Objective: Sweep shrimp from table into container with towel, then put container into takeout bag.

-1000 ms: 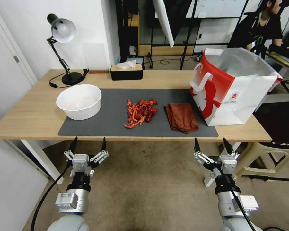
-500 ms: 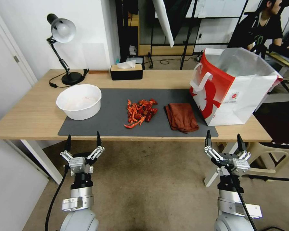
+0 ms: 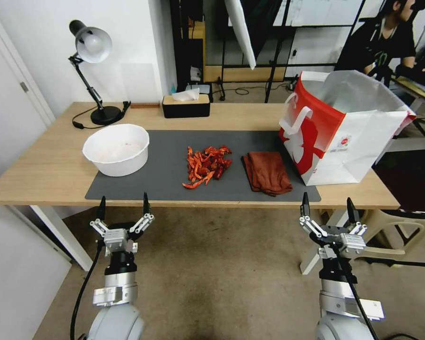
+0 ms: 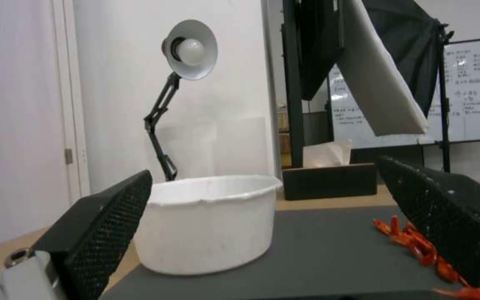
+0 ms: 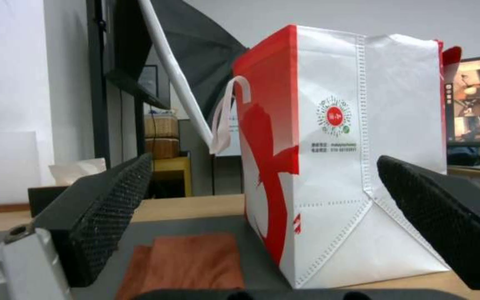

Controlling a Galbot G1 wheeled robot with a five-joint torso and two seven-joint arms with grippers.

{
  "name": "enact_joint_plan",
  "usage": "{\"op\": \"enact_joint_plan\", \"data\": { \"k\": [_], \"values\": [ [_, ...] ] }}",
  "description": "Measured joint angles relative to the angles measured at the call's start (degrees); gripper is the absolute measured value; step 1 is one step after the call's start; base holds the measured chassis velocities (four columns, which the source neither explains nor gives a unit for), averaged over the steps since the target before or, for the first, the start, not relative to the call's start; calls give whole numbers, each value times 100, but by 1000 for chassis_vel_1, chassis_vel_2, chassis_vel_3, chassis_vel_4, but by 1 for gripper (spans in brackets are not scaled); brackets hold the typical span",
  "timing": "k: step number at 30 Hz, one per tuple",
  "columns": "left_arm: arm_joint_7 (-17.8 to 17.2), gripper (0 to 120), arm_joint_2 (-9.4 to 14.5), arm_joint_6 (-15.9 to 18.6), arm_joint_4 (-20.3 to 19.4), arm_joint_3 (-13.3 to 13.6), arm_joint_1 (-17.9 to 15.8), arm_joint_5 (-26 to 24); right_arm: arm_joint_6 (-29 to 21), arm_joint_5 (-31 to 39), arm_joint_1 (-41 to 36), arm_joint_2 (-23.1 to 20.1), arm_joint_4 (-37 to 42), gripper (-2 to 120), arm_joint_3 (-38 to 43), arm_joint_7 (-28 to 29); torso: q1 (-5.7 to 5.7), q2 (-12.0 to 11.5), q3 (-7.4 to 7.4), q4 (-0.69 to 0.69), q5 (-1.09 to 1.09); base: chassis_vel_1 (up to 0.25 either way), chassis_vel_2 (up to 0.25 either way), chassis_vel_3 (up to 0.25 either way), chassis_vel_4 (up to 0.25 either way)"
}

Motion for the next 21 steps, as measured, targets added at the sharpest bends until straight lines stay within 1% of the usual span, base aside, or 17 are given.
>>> {"op": "enact_joint_plan", "data": {
  "k": [1,4,5,6,7,8,9,11,12,13,15,16,17,20,21],
  "values": [
    [0,100,0,0,0,0,0,0,0,0,0,0,0,100,0,0,0,0,0,0,0,0,0,0,0],
    [8,100,197,123,-42,-18,-154,-302,4,-1,-17,-17,7,100,-3,-10,0,0,0,0,0,0,0,0,0],
    [8,100,197,123,-42,-18,-154,-302,4,-1,-17,-17,7,100,-3,-10,0,0,0,0,0,0,0,0,0],
    [9,100,325,216,-73,-36,-247,-485,9,-3,-28,-23,11,100,-6,-22,0,0,0,0,0,0,0,0,0],
    [10,100,383,253,-82,-46,-280,-556,16,-4,-33,-26,13,100,-9,-28,0,0,0,-1,-1,0,0,0,0],
    [10,100,383,253,-82,-46,-280,-556,16,-4,-33,-26,13,100,-9,-28,0,0,0,-1,-1,0,0,0,0],
    [10,100,509,317,-91,-62,-336,-690,27,-6,-40,-27,14,100,-14,-37,0,0,0,-1,0,0,0,0,0],
    [10,100,633,382,-98,-75,-385,-799,35,-11,-48,-27,14,100,-15,-46,0,0,0,0,-1,0,0,0,0],
    [6,100,782,455,-102,-85,-448,-912,46,-17,-58,-26,15,100,-17,-55,0,0,0,1,-1,0,0,0,0],
    [6,100,782,455,-102,-85,-448,-912,46,-17,-58,-26,15,100,-17,-55,0,0,0,1,-1,0,0,0,0],
    [2,100,1239,614,-106,-94,-599,-1245,63,-33,-79,-19,12,100,-27,-76,0,0,-1,0,-1,0,0,0,0],
    [1,100,1536,743,-124,-97,-692,-1525,65,-40,-87,-10,7,100,-38,-84,0,0,0,1,-1,0,0,0,0],
    [1,100,1536,743,-124,-97,-692,-1525,65,-40,-87,-10,7,100,-38,-84,0,0,0,1,-1,0,0,0,0],
    [-2,100,2160,1000,-119,-93,-974,-2186,65,-60,-89,19,-3,100,-55,-96,0,0,0,0,0,0,0,0,0],
    [-2,100,2160,1000,-119,-93,-974,-2186,65,-60,-89,19,-3,100,-55,-96,0,0,0,0,0,0,0,0,0]
  ]
}}
